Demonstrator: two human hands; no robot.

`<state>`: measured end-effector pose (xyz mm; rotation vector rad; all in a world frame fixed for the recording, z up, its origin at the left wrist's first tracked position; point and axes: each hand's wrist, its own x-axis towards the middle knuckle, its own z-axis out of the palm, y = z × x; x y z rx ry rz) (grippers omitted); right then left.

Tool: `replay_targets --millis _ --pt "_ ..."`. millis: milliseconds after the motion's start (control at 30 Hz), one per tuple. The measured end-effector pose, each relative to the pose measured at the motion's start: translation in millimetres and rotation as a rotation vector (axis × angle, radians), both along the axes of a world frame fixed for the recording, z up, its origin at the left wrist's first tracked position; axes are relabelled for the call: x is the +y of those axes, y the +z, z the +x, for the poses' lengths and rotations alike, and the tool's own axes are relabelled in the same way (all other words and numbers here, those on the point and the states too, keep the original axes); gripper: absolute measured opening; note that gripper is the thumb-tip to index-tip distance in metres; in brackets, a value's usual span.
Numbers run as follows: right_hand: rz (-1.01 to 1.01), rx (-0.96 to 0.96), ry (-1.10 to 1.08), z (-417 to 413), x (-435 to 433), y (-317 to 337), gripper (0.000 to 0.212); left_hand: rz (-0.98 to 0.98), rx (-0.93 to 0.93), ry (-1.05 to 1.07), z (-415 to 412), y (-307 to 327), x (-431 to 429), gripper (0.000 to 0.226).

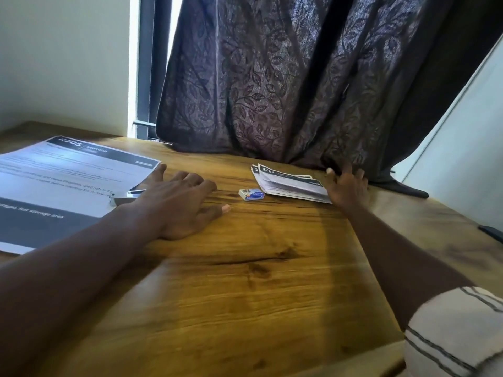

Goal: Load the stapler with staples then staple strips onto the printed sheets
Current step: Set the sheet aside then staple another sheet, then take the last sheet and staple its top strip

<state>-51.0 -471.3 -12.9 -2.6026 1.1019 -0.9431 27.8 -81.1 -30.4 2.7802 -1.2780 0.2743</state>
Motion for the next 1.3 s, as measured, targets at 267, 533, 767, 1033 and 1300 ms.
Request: replay_targets --millis 267,533,767,1033,1300 --pt "-0.243 0.259 0.609 3.6 52.5 -10.6 0.068 0.029 0.023 0.013 -3.9 2.0 -0.3 0.094" --pt "-0.084 0.171 0.677 7.3 75.7 -22.0 0.039 0.045 0.039 0.018 -3.9 4.1 1.1 0.098" --pt "-0.168 0.228 0.71 7.5 76.9 -21.5 0.039 0.043 0.045 0.02 -3.6 4.2 0.2 0.095" --pt "-0.077 0.159 0.757 4.3 79.5 -20.7 0.032 0.046 0.056 0.021 -2.9 3.7 -0.3 0.09" --pt "-0.16 0.135 0.721 -2.0 87.5 -19.3 0.045 -0.066 0.099 -0.027 -5.1 4.5 -1.4 0.074"
